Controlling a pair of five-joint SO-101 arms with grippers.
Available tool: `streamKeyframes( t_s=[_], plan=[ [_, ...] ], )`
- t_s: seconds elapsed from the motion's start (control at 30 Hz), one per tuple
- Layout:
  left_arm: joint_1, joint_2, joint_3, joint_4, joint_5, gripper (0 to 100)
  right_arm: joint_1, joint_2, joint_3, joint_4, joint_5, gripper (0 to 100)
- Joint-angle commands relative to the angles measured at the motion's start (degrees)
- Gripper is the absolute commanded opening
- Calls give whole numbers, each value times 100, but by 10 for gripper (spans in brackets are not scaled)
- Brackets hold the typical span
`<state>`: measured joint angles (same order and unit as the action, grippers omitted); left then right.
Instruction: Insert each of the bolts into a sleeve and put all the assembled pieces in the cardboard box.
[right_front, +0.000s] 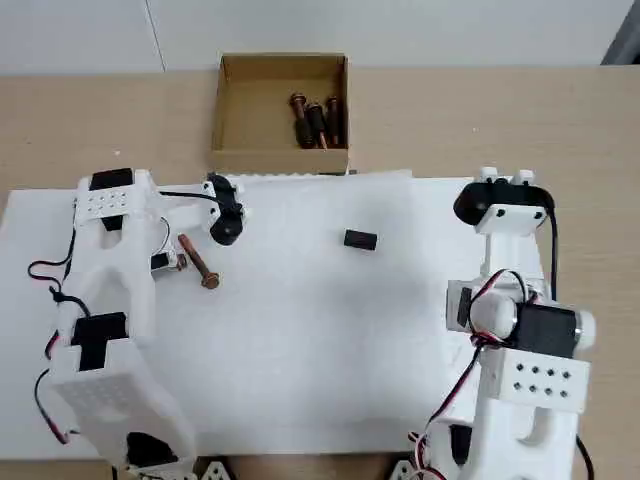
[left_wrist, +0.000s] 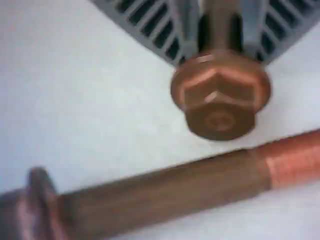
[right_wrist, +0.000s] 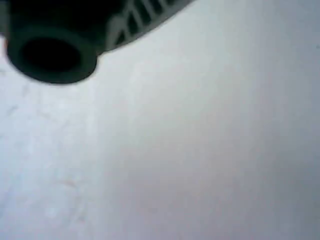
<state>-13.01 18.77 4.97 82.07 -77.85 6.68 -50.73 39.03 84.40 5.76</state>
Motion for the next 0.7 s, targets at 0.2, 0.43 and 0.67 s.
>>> streamKeyframes(
  t_s=[0.2,0.43,0.67],
  plan=[
    [185,-97,-1640,1266,-79,5,-22,-127,-519,189,79,4],
    [791,-97,-3002,1811,1530,5,-127,-127,-1081,629,88,4],
    [1512,-149,-4752,1829,3560,5,-127,-127,-1626,708,79,4]
  ],
)
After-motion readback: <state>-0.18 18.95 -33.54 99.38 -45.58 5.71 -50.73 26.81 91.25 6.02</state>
